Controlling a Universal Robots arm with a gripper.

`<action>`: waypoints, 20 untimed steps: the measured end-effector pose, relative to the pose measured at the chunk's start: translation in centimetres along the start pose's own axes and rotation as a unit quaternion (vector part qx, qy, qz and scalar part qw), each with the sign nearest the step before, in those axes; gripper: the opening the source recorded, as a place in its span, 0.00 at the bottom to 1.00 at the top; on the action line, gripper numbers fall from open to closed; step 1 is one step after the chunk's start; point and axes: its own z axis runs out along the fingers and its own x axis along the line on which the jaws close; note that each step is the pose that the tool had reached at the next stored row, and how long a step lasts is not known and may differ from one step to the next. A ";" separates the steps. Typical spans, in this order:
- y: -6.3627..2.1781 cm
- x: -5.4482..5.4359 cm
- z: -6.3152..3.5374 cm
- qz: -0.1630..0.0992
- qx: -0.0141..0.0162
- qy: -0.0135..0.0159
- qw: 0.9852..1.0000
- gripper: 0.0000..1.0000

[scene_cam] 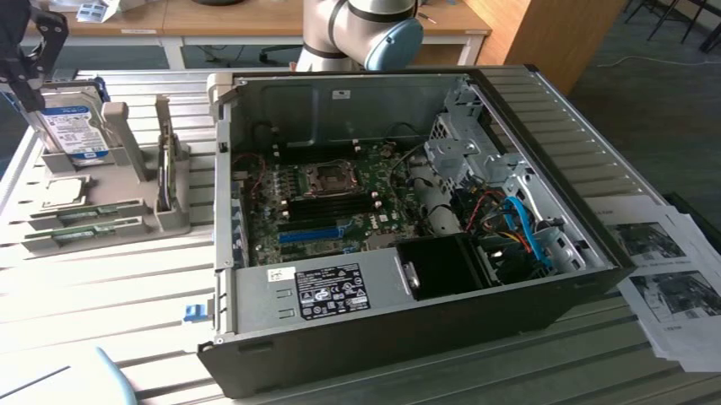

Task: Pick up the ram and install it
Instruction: 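Pick up the ram and move it above insertion slot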

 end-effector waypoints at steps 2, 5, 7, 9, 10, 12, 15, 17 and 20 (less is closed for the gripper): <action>0.00 0.0 0.01 -0.018 0.000 0.001 1.000 0.09; 0.00 0.0 0.03 -0.045 0.000 0.002 0.999 0.09; 0.00 0.0 0.05 -0.063 0.000 0.003 0.998 0.09; 0.00 0.0 0.07 -0.082 0.000 0.003 0.997 0.09; 0.00 0.0 0.08 -0.091 0.000 0.004 0.996 0.09; 0.00 0.0 0.09 -0.109 0.000 0.004 0.994 0.09; -0.01 0.0 0.13 -0.136 0.000 0.006 0.991 0.09; -0.01 0.0 0.15 -0.154 0.000 0.006 0.988 0.09; -0.01 0.0 0.18 -0.181 0.001 0.007 0.984 0.09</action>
